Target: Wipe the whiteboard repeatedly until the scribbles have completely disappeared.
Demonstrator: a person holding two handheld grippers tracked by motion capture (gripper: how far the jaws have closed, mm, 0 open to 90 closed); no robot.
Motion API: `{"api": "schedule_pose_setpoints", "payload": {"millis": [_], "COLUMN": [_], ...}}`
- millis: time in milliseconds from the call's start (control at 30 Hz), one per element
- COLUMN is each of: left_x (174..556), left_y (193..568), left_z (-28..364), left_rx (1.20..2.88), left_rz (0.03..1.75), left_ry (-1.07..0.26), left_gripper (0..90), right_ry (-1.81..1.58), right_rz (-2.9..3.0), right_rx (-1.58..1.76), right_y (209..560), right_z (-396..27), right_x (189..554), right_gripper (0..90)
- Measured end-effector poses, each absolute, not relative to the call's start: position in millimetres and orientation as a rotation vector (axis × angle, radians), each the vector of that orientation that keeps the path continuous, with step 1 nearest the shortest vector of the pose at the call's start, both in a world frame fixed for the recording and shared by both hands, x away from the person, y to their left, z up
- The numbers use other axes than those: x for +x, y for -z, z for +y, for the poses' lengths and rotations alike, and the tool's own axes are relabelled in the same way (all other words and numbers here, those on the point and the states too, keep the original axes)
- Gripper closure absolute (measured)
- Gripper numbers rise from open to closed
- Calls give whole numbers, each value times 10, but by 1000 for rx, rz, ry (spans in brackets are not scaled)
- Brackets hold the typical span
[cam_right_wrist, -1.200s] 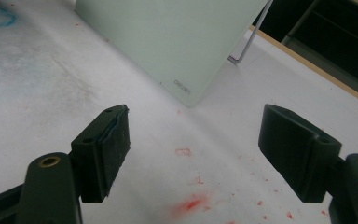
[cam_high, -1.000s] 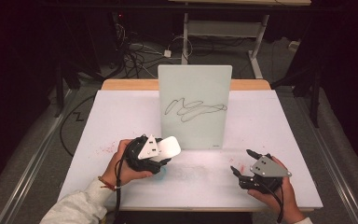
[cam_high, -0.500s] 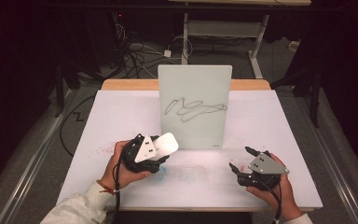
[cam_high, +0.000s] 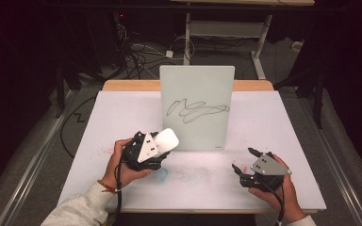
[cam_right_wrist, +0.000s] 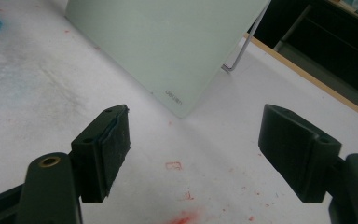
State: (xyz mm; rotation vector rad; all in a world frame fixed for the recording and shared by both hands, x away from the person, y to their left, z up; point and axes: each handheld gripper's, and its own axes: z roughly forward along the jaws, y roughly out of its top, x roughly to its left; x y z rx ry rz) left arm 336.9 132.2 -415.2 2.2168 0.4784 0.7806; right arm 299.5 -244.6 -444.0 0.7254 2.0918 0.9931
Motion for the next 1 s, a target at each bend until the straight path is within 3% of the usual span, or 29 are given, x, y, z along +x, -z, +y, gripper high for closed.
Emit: {"api": "schedule_pose_setpoints", "payload": {"millis": [233, 533, 1000], "left_x": [3433, 3557, 3801], "left_y": [4094, 3995, 4145], "left_z": [1317, 1307, 1095], "left_rx": [2155, 2067, 2023], "left_rz": [541, 592, 638], "left_ry": [-800, -948, -1088], "left_gripper": [290, 290, 291], "right_ry": [-980, -972, -953], "right_rz": [2098, 2116, 2119], "right_rx": [726, 715, 713], "right_y": [4457, 4493, 4510], "right_z": [-2433, -2418, -2414], "right_x": [3010, 3004, 2998], "right_gripper": [254, 249, 249]}}
